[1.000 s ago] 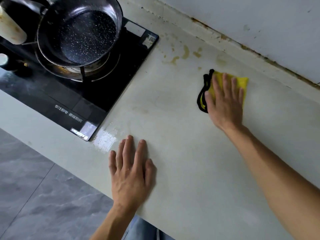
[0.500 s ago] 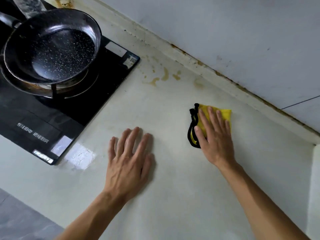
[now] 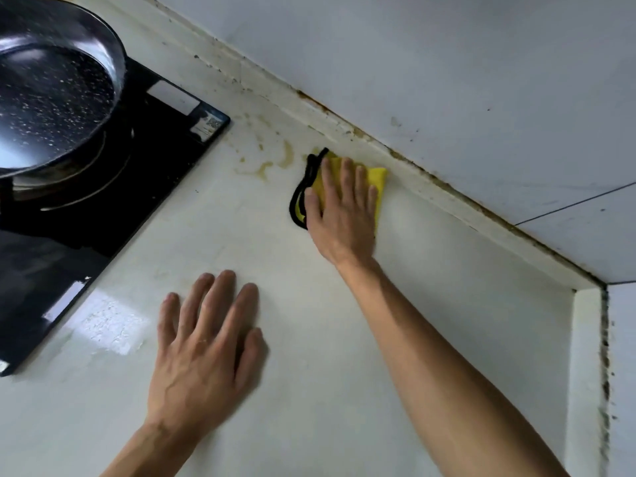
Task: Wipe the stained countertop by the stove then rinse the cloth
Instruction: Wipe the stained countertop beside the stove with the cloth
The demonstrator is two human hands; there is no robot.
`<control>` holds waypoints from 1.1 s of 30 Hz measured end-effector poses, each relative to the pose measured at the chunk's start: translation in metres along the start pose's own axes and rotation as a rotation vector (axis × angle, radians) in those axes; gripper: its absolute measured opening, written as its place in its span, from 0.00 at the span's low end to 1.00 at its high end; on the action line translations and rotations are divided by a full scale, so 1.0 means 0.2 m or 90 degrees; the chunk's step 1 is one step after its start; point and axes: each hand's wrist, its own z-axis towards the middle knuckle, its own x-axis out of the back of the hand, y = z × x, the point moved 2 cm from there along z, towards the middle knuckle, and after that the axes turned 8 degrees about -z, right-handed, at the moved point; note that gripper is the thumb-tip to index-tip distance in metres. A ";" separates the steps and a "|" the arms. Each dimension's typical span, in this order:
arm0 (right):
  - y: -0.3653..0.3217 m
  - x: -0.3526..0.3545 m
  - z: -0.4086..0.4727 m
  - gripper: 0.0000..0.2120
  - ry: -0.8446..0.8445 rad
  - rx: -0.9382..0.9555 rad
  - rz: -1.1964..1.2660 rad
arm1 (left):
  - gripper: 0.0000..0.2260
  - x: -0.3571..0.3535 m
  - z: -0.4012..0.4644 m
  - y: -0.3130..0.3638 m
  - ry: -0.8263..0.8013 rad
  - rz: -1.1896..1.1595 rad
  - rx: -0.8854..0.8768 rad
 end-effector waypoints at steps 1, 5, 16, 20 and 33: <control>0.03 0.00 -0.02 0.31 -0.011 0.084 0.007 | 0.26 0.00 0.00 0.00 -0.002 0.002 0.000; 0.34 0.02 -0.13 0.30 -0.040 0.210 0.005 | 0.26 0.00 0.00 0.00 0.000 -0.007 0.006; -0.19 0.01 0.19 0.31 -0.020 0.029 -0.009 | 0.26 -0.06 -0.01 -0.03 0.026 -0.006 -0.008; -0.15 0.03 0.07 0.30 -0.051 0.209 0.005 | 0.26 -0.06 -0.02 -0.04 0.038 -0.007 -0.016; 0.01 0.19 0.30 0.24 -0.017 0.281 -0.062 | 0.26 -0.08 -0.02 -0.05 0.023 -0.020 -0.004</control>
